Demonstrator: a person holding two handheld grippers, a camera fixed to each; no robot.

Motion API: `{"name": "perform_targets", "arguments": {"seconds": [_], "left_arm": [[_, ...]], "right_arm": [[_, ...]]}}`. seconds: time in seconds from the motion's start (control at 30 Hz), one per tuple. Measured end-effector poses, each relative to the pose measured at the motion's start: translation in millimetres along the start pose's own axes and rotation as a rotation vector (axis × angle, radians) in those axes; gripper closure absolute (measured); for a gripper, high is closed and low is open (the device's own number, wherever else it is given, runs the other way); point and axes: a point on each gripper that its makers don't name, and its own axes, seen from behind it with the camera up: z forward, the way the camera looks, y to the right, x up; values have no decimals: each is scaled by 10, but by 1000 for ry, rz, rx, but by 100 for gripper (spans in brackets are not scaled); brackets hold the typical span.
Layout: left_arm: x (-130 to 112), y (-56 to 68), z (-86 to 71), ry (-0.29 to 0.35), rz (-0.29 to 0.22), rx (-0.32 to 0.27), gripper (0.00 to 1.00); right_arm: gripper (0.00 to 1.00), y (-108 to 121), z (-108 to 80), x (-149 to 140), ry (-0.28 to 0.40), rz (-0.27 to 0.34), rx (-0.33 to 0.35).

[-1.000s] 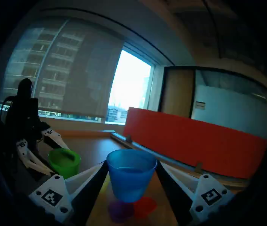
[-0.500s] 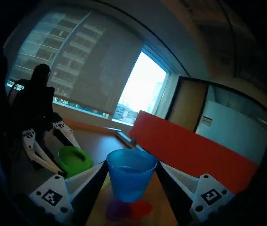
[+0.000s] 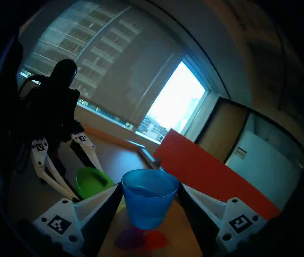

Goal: Pour water

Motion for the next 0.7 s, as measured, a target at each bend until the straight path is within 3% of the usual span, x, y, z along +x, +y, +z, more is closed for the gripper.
{"name": "perform_targets", "arguments": {"seconds": [0.37, 0.7], "left_arm": [[48, 19, -18, 10, -2, -5, 14], [64, 42, -17, 16, -1, -10, 14]], "right_arm": [[7, -57, 22, 53, -38, -158, 32], [7, -57, 55, 85, -72, -250, 59]]}}
